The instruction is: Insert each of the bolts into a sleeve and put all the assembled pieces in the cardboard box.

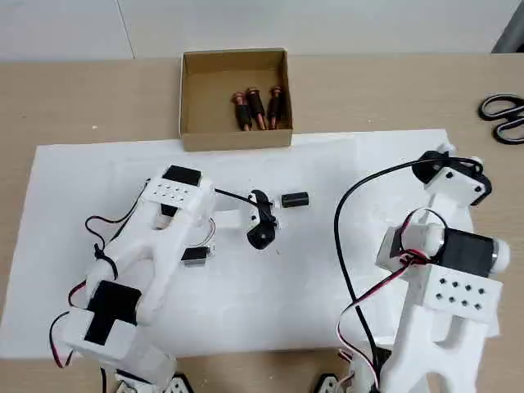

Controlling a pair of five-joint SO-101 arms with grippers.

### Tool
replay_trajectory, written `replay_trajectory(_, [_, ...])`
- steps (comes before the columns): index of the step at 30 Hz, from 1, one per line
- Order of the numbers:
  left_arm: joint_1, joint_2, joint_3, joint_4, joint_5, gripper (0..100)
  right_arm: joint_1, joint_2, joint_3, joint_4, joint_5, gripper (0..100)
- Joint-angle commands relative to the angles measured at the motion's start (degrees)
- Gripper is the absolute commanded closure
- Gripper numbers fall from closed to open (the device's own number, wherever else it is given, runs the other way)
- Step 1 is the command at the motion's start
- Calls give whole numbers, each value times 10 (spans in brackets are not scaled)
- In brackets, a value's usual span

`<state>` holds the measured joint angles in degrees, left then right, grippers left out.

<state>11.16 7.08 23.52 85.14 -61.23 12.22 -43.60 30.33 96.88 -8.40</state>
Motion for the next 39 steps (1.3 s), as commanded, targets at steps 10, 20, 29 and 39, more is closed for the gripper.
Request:
replay_trajectory(10, [-3, -11, -99, 56, 35, 994, 4, -15, 0, -8, 4, 995])
replay_trajectory(20, [-3, -4, -175, 131, 35, 994, 4, -15, 0, -10, 5, 995])
replay_trajectory(29, [-21, -4, -120, 54, 66, 904, 2, -15, 0, -10, 5, 995])
replay_trajectory(39, [-23, 39, -120, 39, 66, 914, 1, -15, 0, -10, 4, 995])
